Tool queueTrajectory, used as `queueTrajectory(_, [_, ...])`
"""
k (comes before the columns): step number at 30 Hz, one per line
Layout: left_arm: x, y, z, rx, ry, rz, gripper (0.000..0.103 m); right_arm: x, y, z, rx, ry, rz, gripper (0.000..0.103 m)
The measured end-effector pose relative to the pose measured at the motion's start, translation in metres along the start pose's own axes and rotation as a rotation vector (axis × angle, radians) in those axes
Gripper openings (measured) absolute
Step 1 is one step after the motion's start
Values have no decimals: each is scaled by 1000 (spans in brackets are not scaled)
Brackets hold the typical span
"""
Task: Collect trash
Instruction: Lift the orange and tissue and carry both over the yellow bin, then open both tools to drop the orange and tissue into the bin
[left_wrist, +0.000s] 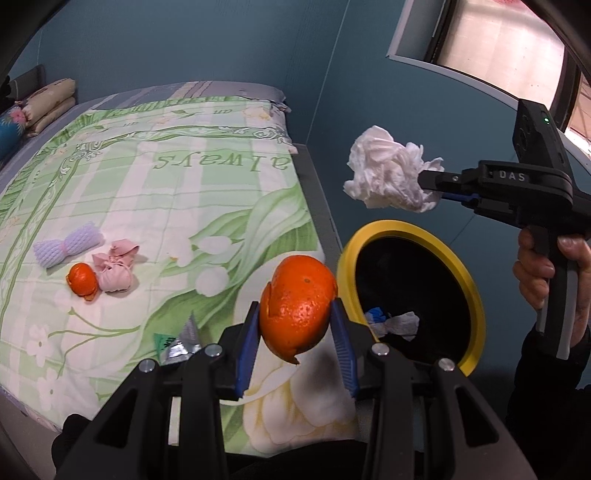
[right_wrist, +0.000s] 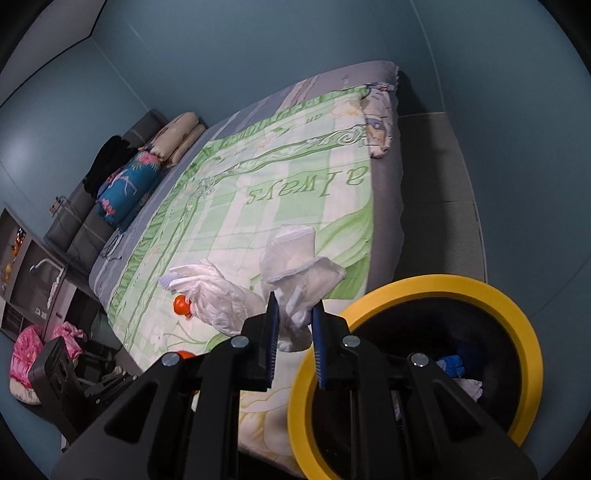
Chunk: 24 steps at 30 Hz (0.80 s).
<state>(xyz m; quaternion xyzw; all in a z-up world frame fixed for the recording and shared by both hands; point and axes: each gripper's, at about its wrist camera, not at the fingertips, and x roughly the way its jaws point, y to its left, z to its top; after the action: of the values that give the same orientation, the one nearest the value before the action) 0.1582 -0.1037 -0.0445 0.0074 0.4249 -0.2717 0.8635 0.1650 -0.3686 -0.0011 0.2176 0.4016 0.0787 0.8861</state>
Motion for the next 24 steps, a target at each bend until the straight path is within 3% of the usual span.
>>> queueTrajectory(16, [21, -62, 1, 97, 27, -99, 35, -20, -33, -7, 43, -68, -81, 16])
queueTrajectory(24, [37, -88, -2, 153, 68, -132, 36, -18, -57, -10, 99, -48, -90, 16])
